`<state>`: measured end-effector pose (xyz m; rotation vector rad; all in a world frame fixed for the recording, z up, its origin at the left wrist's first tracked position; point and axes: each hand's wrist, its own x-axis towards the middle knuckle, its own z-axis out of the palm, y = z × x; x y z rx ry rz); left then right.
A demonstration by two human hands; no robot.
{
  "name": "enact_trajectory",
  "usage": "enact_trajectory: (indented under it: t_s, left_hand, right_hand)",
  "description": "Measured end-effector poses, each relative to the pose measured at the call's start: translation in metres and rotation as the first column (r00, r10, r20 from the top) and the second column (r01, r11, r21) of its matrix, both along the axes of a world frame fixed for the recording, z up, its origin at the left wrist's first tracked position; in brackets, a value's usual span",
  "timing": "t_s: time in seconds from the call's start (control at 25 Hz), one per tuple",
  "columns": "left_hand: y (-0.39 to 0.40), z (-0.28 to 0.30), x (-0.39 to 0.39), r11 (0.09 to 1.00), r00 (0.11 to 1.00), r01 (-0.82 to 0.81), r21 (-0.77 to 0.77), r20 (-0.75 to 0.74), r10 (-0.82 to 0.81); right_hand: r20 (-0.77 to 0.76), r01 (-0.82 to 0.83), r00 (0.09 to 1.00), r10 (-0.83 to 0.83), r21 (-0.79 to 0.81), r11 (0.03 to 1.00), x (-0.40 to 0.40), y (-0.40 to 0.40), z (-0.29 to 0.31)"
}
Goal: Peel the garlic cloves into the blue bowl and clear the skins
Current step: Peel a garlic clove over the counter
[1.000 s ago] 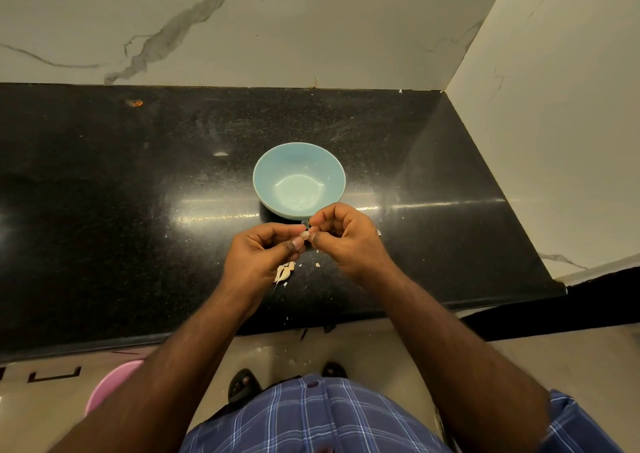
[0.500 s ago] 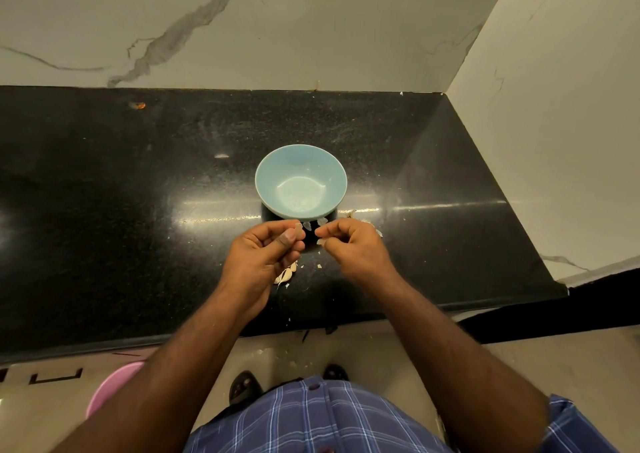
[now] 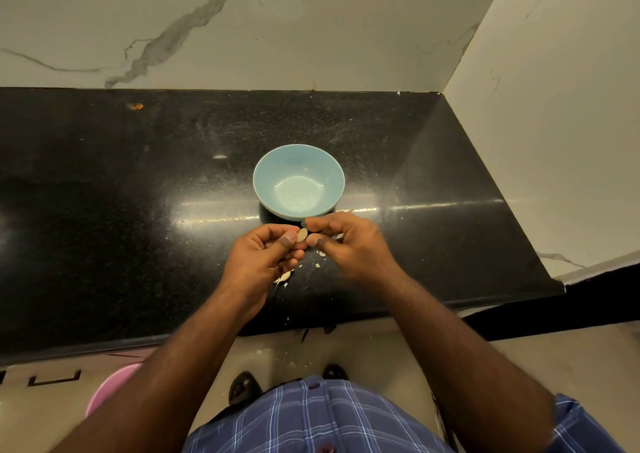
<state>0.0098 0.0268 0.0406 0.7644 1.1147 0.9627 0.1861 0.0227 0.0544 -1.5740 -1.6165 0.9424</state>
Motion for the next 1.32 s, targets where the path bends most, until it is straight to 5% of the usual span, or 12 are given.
enact_trajectory:
  t_s: [0.4,0.72,1.0,1.32]
  left_hand:
    - [-0.002,0.007,0.001,1.0,0.996,0.004,-0.019,0.087,-0.002]
    - [-0.004,0.004,0.01,0.982,0.974,-0.094,-0.161,0.189,0.124]
    - [-0.002,0.003,0.003,0.997,0.999,-0.046,0.066,-0.018,0.048]
    - [-0.004,0.007,0.0,0.993,1.0,-0.029,0.111,-0.003,0.029]
  right_hand:
    - [-0.306,0.072,0.949,-0.075,-0.02,0.997,-0.016,-0.001,-0.003]
    - [-0.341,0.13,0.933,-0.119,0.012,0.991,-0.021,-0.001,-0.009]
    - [-0.529,0.078,0.834,-0.16,-0.173,0.982,-0.012,0.001,0.0]
    - [-0.569,0.064,0.794,-0.214,-0.272,0.96,-0.016,0.0,0.005]
